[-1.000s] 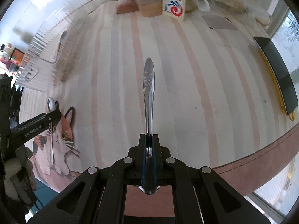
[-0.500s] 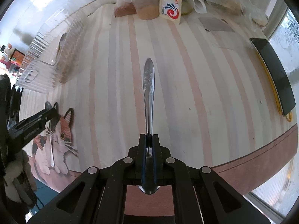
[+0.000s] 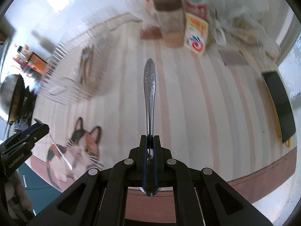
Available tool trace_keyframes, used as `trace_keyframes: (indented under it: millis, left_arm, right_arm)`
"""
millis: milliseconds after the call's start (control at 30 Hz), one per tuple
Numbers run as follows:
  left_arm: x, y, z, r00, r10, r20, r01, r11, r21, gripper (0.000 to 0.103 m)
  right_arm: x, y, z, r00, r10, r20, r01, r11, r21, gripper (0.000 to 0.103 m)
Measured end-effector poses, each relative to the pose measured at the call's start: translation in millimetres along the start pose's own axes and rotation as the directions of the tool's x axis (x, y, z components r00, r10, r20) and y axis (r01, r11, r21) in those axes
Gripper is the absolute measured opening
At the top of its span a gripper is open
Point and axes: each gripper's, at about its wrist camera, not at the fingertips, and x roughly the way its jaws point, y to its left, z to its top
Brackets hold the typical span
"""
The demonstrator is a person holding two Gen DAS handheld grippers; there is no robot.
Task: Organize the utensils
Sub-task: 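Carry the fork and spoon into the clear basket and open both tools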
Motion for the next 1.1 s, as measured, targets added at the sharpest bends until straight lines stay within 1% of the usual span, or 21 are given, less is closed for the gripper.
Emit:
trace_keyframes:
  millis: [33, 133, 267, 367, 467, 567, 700, 733, 800, 867, 900, 967, 1000, 1033, 1067, 1100]
  left_arm:
    - [-12, 2, 6, 1.000, -0.005, 0.016, 0.005, 1.000, -0.005, 0.038]
    - [-31, 10, 30, 0.998, -0.012, 0.057, 0.014, 1.000, -0.023, 0.038]
    - [-54, 19, 66, 0.993, -0.052, 0.110, 0.059, 0.996, -0.065, 0.038]
    - [-60, 29, 97, 0.986, -0.090, 0.139, 0.106, 0.989, -0.108, 0.038]
    - [-53, 40, 122, 0.982, -0.127, 0.138, 0.147, 0.978, -0.149, 0.038]
    - [-29, 54, 149, 0.983, -0.147, 0.109, 0.165, 0.969, -0.183, 0.038]
    - [10, 65, 172, 0.986, -0.160, 0.035, 0.164, 0.963, -0.212, 0.038]
    - [22, 69, 178, 0.989, -0.149, 0.007, 0.147, 0.964, -0.221, 0.038]
    - [41, 75, 185, 0.989, -0.147, -0.027, 0.137, 0.964, -0.227, 0.039]
    - [56, 81, 190, 0.989, -0.134, -0.067, 0.115, 0.965, -0.237, 0.039]
    - [63, 84, 192, 0.985, -0.123, -0.119, 0.094, 0.970, -0.226, 0.039]
    - [69, 90, 191, 0.984, -0.104, -0.144, 0.069, 0.970, -0.232, 0.039]
    - [68, 92, 191, 0.986, -0.090, -0.140, 0.056, 0.972, -0.228, 0.043]
    - [64, 94, 189, 0.990, -0.057, -0.126, 0.029, 0.976, -0.216, 0.055]
    - [62, 96, 187, 0.993, -0.037, -0.112, 0.013, 0.978, -0.209, 0.060]
    - [59, 99, 184, 0.995, -0.016, -0.094, -0.004, 0.979, -0.203, 0.069]
  right_arm:
    - [-5, 5, 5, 1.000, 0.012, 0.013, -0.012, 1.000, -0.008, 0.006]
    - [-15, 19, 19, 0.998, 0.045, 0.031, -0.044, 0.999, -0.028, 0.006]
    - [-30, 46, 44, 0.992, 0.114, 0.058, -0.110, 0.992, -0.060, 0.006]
    - [-35, 71, 70, 0.983, 0.166, 0.078, -0.160, 0.984, -0.080, 0.006]
    - [-32, 91, 96, 0.973, 0.214, 0.086, -0.207, 0.975, -0.083, 0.006]
    - [-18, 110, 126, 0.965, 0.251, 0.074, -0.246, 0.967, -0.070, 0.006]
    - [13, 127, 159, 0.962, 0.271, 0.030, -0.270, 0.962, -0.039, 0.006]
    - [20, 130, 164, 0.962, 0.273, 0.019, -0.272, 0.962, -0.036, 0.006]
    - [40, 134, 178, 0.962, 0.272, -0.002, -0.272, 0.962, -0.005, 0.006]
    - [62, 139, 186, 0.962, 0.267, -0.058, -0.268, 0.963, -0.004, 0.006]
    - [73, 140, 189, 0.965, 0.250, -0.085, -0.251, 0.968, 0.002, 0.007]
    - [84, 141, 191, 0.969, 0.227, -0.101, -0.228, 0.974, 0.001, 0.007]
    - [88, 142, 190, 0.971, 0.213, -0.111, -0.215, 0.977, -0.003, 0.009]
    - [91, 141, 189, 0.972, 0.202, -0.117, -0.204, 0.979, 0.000, 0.017]
    - [91, 139, 186, 0.972, 0.205, -0.115, -0.206, 0.979, 0.003, 0.023]
    - [91, 137, 184, 0.972, 0.205, -0.111, -0.206, 0.979, 0.008, 0.036]
